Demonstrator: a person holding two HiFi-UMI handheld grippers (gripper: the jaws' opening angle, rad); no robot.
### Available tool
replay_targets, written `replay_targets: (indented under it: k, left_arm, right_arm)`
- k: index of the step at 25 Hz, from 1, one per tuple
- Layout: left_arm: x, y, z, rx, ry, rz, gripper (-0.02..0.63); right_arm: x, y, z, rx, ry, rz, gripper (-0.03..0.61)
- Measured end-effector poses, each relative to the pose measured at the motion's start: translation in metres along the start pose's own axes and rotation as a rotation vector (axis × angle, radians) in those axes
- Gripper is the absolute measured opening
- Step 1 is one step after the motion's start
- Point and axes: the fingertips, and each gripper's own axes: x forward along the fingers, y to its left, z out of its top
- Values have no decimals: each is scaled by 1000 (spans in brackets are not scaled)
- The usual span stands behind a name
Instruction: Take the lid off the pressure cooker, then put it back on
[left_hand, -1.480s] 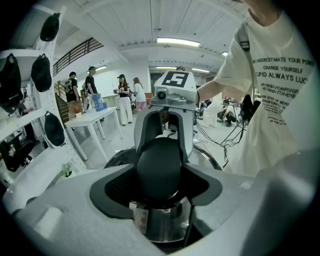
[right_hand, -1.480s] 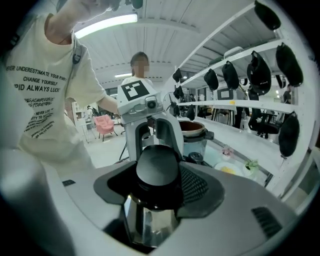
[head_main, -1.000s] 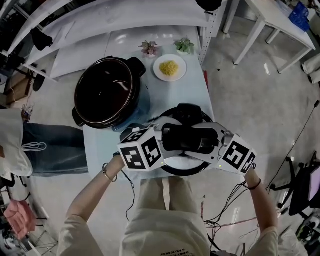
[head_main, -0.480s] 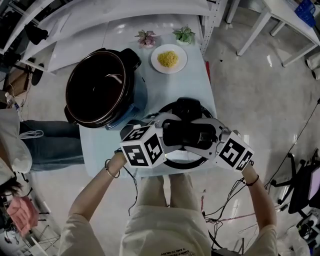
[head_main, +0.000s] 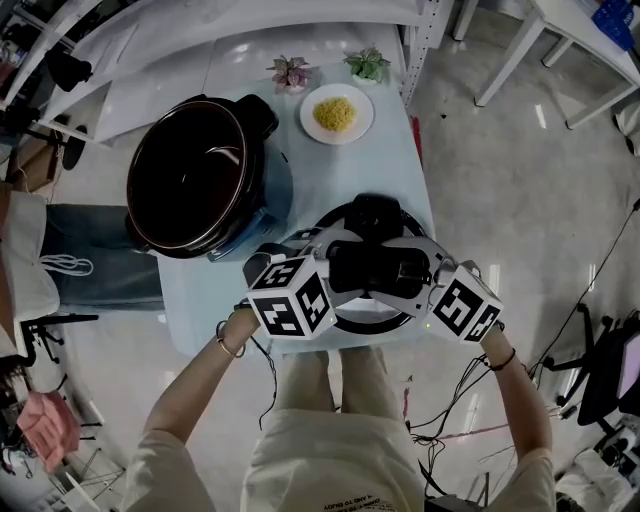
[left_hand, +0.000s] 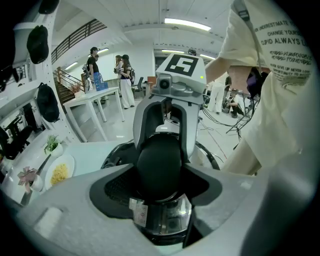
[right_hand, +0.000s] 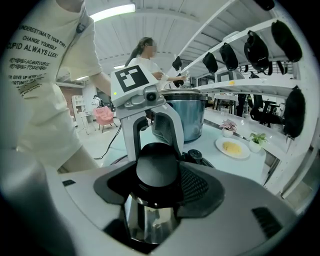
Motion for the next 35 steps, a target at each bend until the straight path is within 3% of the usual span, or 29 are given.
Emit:
replay_targets:
  k: [12,19,28,35]
  left_arm:
    - [12,-2,-6,40,23,45,293]
    - [13,-2,-8,8,0,98,295]
    - [-5,-2,-12,-254,-145,326,295]
    - [-41,-11,-5,-448,-304,456,293]
  right_arm:
    - [6,1,-14,-36,35,-27,272]
    - [6,1,-23,95,15,-73,272]
    - [-13,-2,-28,266,-57,-223,272]
    - [-42,4,-14,335,-151,-331,262]
